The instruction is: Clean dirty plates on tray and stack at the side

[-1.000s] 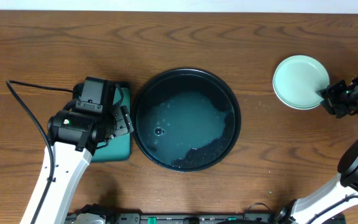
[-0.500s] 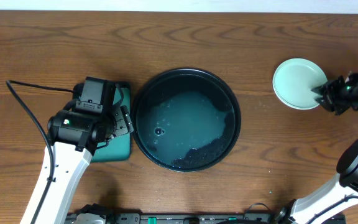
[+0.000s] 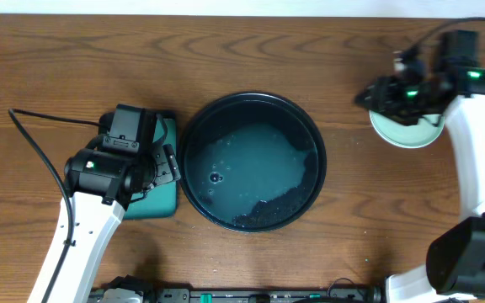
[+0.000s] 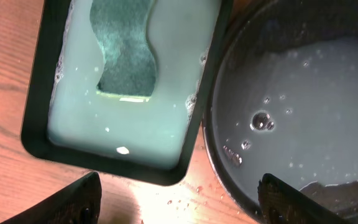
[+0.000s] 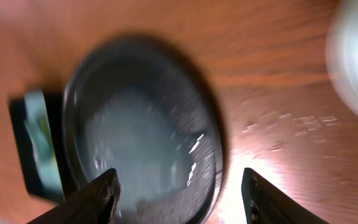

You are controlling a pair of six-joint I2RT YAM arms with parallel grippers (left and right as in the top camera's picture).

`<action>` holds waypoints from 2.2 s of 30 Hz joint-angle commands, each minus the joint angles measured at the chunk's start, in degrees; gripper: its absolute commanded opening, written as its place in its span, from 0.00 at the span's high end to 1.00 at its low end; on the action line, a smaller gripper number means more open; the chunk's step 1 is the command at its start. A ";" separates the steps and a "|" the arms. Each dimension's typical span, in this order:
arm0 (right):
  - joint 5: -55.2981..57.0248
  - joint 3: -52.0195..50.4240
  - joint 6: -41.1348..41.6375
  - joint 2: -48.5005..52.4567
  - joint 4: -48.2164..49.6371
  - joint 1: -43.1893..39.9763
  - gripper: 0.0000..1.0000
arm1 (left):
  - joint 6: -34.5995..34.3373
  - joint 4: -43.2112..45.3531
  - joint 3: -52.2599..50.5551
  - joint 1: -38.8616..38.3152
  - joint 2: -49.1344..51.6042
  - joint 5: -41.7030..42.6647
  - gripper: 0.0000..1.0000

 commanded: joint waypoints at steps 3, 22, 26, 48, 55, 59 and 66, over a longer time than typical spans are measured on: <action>13.90 0.37 -4.11 -0.35 -0.70 11.74 0.40 | -0.35 0.13 -0.17 -0.13 -0.92 -0.31 0.19; 31.82 0.39 -4.11 -10.03 4.26 25.73 0.32 | 6.12 -11.15 -0.13 -0.13 -41.35 -5.46 0.19; 31.76 0.39 -4.09 -11.39 4.98 25.73 0.31 | -0.37 -14.86 -0.13 -0.13 -49.62 -5.25 0.19; 31.08 0.39 -2.78 -11.89 5.86 25.75 0.29 | -7.58 -11.74 -0.20 -0.13 -56.28 -29.86 0.19; 31.12 0.39 -2.78 -11.89 5.95 25.73 0.29 | -7.58 -11.96 -0.20 -0.13 -56.28 -33.18 0.19; 31.10 0.39 -2.75 -11.89 6.40 25.75 0.29 | -7.61 -12.13 -0.20 -0.13 -56.28 -33.18 0.19; 30.67 0.39 -1.22 -11.89 7.32 25.73 0.01 | -7.61 -12.13 -0.20 -0.13 -56.28 -33.16 0.19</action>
